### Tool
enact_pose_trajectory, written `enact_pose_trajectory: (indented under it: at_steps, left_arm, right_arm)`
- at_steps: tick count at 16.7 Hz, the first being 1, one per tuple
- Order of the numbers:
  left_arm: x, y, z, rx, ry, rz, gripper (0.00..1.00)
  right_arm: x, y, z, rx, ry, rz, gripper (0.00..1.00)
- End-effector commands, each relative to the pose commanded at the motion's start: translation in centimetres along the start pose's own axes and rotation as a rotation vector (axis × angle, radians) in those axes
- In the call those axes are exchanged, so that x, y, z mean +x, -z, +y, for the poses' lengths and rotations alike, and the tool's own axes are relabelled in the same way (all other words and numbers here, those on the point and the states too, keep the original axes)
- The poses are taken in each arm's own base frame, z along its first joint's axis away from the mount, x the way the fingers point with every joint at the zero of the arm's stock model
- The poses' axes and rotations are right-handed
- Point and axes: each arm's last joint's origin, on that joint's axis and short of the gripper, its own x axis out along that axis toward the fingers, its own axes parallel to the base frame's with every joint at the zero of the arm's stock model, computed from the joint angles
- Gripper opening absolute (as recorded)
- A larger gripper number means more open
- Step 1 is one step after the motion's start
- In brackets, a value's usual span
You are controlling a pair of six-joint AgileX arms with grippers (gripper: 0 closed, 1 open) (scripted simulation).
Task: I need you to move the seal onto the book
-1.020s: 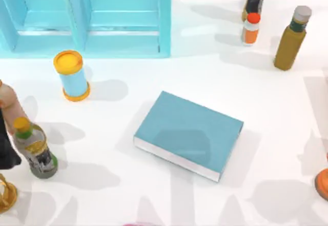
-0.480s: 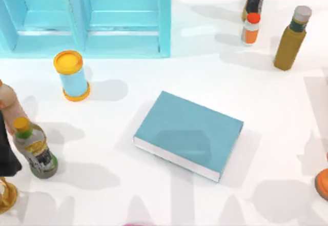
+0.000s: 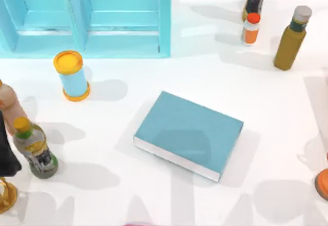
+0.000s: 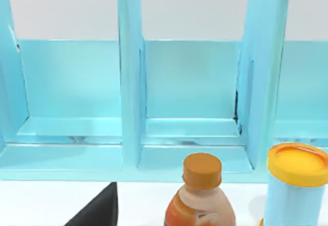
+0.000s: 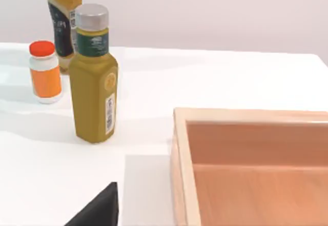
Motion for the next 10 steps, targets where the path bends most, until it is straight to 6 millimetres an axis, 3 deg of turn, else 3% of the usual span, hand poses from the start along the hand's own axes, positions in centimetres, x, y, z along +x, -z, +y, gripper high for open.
enact_pose_trajectory:
  at_steps: [5, 7, 10]
  left_arm:
    - [0.0, 0.0, 0.0, 0.000, 0.000, 0.000, 1.00]
    - [0.0, 0.0, 0.0, 0.000, 0.000, 0.000, 1.00]
    - [0.0, 0.0, 0.0, 0.000, 0.000, 0.000, 1.00]
  right_arm:
    - [2.0, -6.9, -1.6, -0.054, 0.041, 0.334, 1.00]
    - [4.0, -9.2, -2.4, -0.066, 0.042, 0.483, 1.00]
    - [8.0, -11.1, -3.8, -0.073, 0.033, 0.681, 1.00]
